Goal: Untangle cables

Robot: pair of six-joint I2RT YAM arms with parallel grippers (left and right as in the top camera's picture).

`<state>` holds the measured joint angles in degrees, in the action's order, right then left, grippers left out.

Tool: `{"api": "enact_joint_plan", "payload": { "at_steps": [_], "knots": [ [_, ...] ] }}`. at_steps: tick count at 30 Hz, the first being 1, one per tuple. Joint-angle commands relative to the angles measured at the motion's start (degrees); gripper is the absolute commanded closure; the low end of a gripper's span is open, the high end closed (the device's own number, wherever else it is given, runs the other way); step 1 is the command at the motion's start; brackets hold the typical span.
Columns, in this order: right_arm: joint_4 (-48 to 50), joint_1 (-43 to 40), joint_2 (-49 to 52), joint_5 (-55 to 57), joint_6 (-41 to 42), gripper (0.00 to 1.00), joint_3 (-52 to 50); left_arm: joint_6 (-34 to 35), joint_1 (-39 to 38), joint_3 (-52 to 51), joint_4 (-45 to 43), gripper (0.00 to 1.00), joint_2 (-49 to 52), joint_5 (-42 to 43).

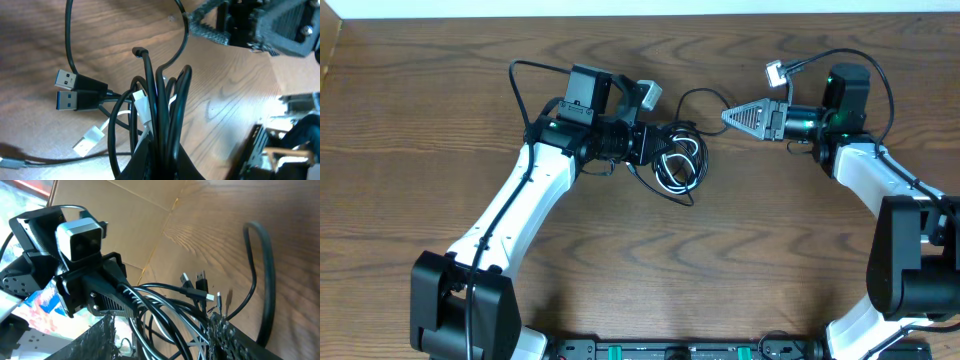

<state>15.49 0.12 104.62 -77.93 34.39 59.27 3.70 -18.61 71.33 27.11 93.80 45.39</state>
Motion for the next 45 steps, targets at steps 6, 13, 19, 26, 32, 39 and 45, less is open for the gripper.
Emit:
{"api": "enact_joint_plan", "payload": {
  "at_steps": [6, 13, 19, 26, 32, 39, 45],
  "knots": [
    [-1.6, -0.2, -0.1, 7.1, 0.7, 0.39, 0.6, -16.8, -0.1, 0.0, 5.2, 0.93, 0.2, 2.2],
    [-1.6, -0.9, -0.1, 13.8, 0.9, 0.33, 0.6, -23.5, -0.1, 0.0, 11.5, 0.93, 0.2, 2.2],
    [-7.7, -1.4, 0.0, 21.9, -4.8, 0.31, 0.6, -24.2, 0.1, 0.0, 11.7, 0.93, 0.2, 8.9],
    [-17.7, -5.7, 0.0, 26.8, -11.1, 0.27, 0.6, -17.8, 4.8, 0.0, 6.1, 0.92, 0.2, 21.7],
    [-19.6, -8.8, 0.0, 23.7, -13.5, 0.26, 0.6, -2.9, 8.5, 0.0, -1.1, 0.92, 0.2, 26.2],
    [-19.6, -6.8, 0.0, 18.4, -15.1, 0.25, 0.5, 18.1, 8.5, 0.0, -8.4, 0.92, 0.2, 26.2],
    [-15.3, -3.2, 0.0, 14.6, -11.4, 0.25, 0.5, 36.0, 8.5, 0.0, -21.1, 0.92, 0.2, 32.7]
  ]
}}
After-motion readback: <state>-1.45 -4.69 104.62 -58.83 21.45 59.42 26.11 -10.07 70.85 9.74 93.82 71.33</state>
